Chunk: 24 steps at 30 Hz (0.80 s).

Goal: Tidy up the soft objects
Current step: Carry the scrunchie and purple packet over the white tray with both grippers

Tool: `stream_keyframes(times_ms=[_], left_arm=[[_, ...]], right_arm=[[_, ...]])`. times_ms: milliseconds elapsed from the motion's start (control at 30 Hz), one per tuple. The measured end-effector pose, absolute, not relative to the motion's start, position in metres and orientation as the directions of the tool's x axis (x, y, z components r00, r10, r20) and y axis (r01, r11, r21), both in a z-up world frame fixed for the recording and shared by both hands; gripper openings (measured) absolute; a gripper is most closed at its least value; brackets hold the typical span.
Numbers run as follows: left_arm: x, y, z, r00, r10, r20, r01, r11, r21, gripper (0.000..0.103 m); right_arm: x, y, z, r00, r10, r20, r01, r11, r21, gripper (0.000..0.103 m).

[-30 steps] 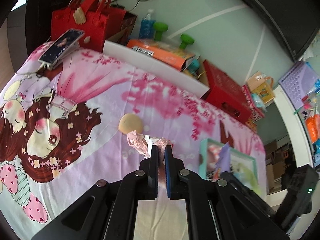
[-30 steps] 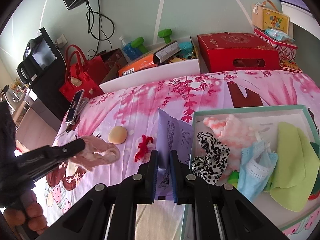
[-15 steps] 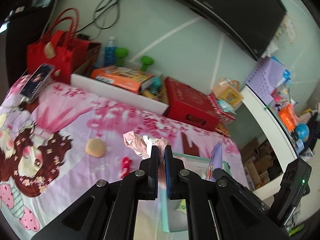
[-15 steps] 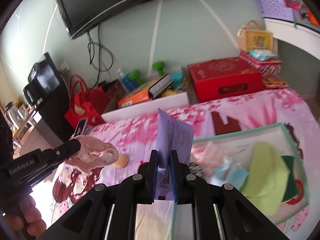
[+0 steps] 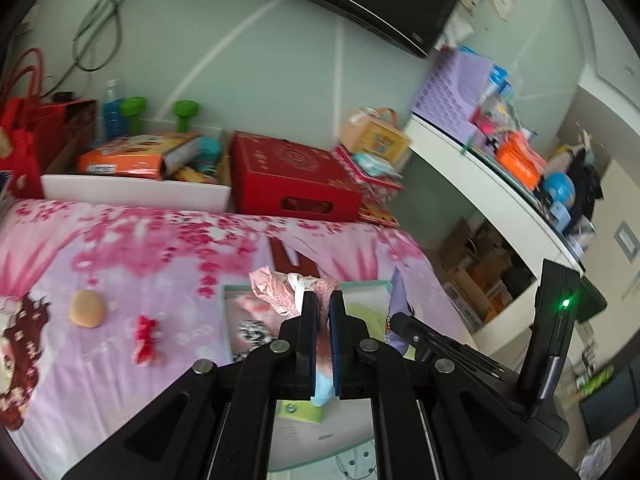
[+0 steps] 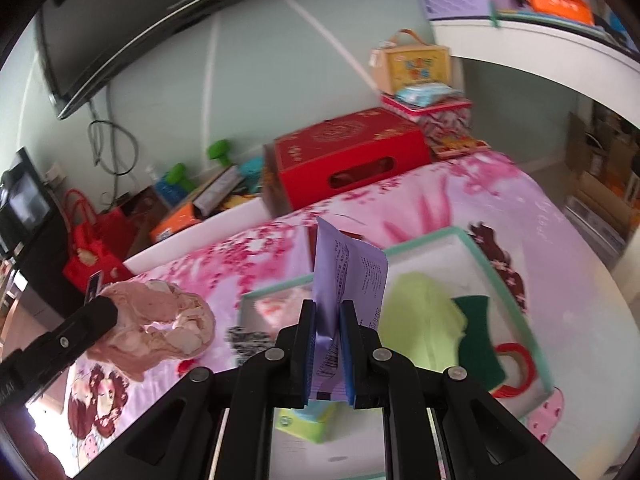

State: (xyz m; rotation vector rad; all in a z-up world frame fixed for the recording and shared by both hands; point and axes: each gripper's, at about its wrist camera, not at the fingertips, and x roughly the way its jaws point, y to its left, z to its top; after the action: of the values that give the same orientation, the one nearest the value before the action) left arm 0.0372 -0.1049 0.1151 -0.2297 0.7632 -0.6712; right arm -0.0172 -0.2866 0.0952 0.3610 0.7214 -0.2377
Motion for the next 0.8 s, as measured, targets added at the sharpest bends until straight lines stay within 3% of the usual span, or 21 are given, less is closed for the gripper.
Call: stream_keyframes(times_ms=[267, 500, 800], left_arm=[[0.055, -0.137, 0.087, 0.500, -0.654, -0.568, 0.495, 0.754, -0.432, 0.005], [0.071, -0.143, 0.057, 0.472, -0.617, -0.629, 0.438, 0.784, -0.439, 0.005], [0.075, -0.153, 0.032, 0.430, -0.543, -0.721, 0.424, 0.827, -0.369, 0.006]], right_arm=[[-0.022, -0.309, 0.082, 0.702, -0.103, -0.705, 0.383, 0.889, 0.251, 0.013], [-0.016, -0.314, 0.068, 0.674, -0.094, -0.733, 0.393, 0.886, 0.248, 0.013], [-0.007, -0.314, 0.045, 0.572, -0.150, -0.806, 0.430, 0.892, 0.139, 0.013]])
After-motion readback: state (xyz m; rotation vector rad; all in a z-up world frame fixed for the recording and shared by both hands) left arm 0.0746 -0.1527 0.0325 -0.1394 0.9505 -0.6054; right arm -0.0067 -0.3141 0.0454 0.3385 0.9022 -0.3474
